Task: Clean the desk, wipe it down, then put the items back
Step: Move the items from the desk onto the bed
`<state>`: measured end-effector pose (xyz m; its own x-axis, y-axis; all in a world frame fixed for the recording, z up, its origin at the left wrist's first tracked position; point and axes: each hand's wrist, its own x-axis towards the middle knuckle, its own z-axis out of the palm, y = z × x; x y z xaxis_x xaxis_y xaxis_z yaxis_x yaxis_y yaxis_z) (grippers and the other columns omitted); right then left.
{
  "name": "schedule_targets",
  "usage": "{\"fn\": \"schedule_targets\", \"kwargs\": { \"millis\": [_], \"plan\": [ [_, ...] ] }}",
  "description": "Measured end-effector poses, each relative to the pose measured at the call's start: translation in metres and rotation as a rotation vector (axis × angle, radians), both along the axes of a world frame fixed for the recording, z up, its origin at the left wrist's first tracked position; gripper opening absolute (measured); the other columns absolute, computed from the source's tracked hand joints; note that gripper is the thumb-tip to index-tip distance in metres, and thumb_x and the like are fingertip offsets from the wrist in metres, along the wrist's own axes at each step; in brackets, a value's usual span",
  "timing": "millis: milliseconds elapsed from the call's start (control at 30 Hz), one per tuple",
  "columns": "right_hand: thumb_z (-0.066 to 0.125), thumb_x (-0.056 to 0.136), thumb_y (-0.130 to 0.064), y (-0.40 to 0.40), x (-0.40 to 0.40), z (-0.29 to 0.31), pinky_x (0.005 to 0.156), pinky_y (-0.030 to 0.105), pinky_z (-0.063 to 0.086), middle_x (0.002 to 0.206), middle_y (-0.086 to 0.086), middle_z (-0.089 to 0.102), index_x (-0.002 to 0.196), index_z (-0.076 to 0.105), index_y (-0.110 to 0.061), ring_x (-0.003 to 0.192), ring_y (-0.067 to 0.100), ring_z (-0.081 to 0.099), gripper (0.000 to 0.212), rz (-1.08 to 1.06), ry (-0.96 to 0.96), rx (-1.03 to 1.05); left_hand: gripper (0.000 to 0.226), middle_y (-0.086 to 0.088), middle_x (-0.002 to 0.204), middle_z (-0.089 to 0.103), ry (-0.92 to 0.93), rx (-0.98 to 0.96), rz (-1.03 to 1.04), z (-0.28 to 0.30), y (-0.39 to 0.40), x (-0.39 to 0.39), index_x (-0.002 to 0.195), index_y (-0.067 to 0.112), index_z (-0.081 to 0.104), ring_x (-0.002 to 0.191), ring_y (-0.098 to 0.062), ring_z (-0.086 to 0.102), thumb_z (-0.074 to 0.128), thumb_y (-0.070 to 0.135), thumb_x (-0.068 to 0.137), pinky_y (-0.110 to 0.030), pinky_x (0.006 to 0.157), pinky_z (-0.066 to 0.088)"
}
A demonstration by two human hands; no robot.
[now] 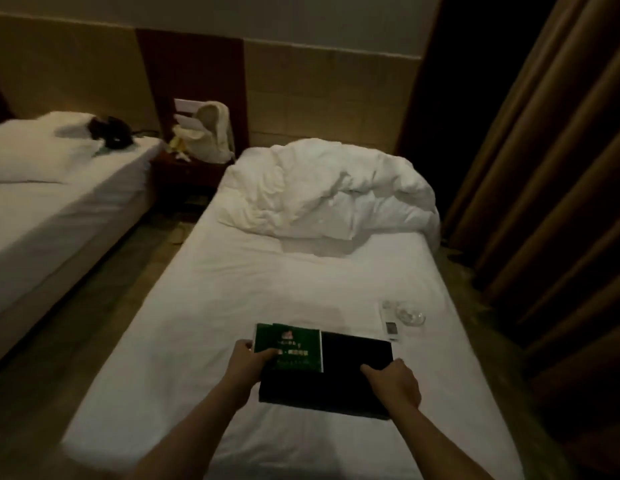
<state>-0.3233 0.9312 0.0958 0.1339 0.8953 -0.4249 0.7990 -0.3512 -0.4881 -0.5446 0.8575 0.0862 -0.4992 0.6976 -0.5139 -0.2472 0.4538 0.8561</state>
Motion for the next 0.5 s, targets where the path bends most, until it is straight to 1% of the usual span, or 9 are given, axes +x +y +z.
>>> {"fn": "schedule_targets", "kwargs": {
  "millis": [67, 133, 200, 300, 400, 500],
  "plan": [
    [0.066, 0.079, -0.049, 0.019, 0.006, -0.007, 0.075, 0.030, 0.047, 0.118, 0.013, 0.061, 0.120, 0.050, -0.004, 0.104, 0.029, 0.061, 0.062, -0.052, -0.013, -0.016, 0.033, -0.016, 0.097, 0.053, 0.002, -0.021, -0.037, -0.010, 0.029, 0.003, 0.109, 0.002, 0.038, 0.093, -0.035, 0.057, 0.062, 0.004, 0.087, -0.043, 0.075, 0.052],
    [0.066, 0.079, -0.049, 0.041, 0.010, -0.014, 0.076, 0.030, 0.048, 0.117, 0.013, 0.061, 0.119, 0.050, -0.004, 0.104, 0.029, 0.061, 0.062, -0.073, -0.039, -0.031, 0.033, -0.012, 0.092, 0.052, -0.009, -0.044, -0.063, -0.020, 0.057, 0.005, 0.108, 0.003, 0.037, 0.090, -0.033, 0.057, 0.062, 0.004, 0.087, -0.040, 0.070, 0.052],
    [0.065, 0.080, -0.048, 0.066, 0.012, -0.021, 0.075, 0.030, 0.047, 0.118, 0.013, 0.060, 0.119, 0.049, -0.004, 0.105, 0.028, 0.060, 0.062, -0.090, -0.063, -0.047, 0.032, -0.015, 0.095, 0.052, -0.037, -0.063, -0.076, -0.030, 0.085, 0.009, 0.108, 0.002, 0.038, 0.087, -0.031, 0.057, 0.061, 0.003, 0.087, -0.037, 0.065, 0.051],
    [0.065, 0.081, -0.047, 0.112, 0.013, -0.034, 0.074, 0.029, 0.046, 0.119, 0.013, 0.060, 0.120, 0.049, -0.004, 0.105, 0.029, 0.060, 0.061, -0.097, -0.093, -0.055, 0.032, -0.022, 0.104, 0.053, -0.031, -0.112, -0.108, -0.041, 0.129, 0.012, 0.108, 0.002, 0.038, 0.089, -0.033, 0.058, 0.062, 0.003, 0.087, -0.041, 0.072, 0.051],
    [0.064, 0.082, -0.046, 0.169, 0.007, -0.042, 0.071, 0.028, 0.042, 0.118, 0.014, 0.061, 0.121, 0.048, -0.003, 0.105, 0.030, 0.060, 0.060, -0.063, -0.100, -0.068, 0.035, -0.020, 0.104, 0.052, -0.014, -0.137, -0.101, -0.050, 0.180, 0.009, 0.110, 0.004, 0.036, 0.089, -0.032, 0.058, 0.062, 0.004, 0.087, -0.042, 0.073, 0.051],
    [0.065, 0.082, -0.045, 0.231, 0.000, -0.058, 0.076, 0.031, 0.045, 0.117, 0.015, 0.062, 0.123, 0.050, -0.003, 0.105, 0.032, 0.060, 0.061, -0.073, -0.073, -0.055, 0.036, -0.019, 0.104, 0.052, -0.003, -0.158, -0.101, -0.054, 0.235, 0.006, 0.110, 0.006, 0.036, 0.082, -0.026, 0.058, 0.064, 0.006, 0.086, -0.036, 0.066, 0.051]
  ]
}}
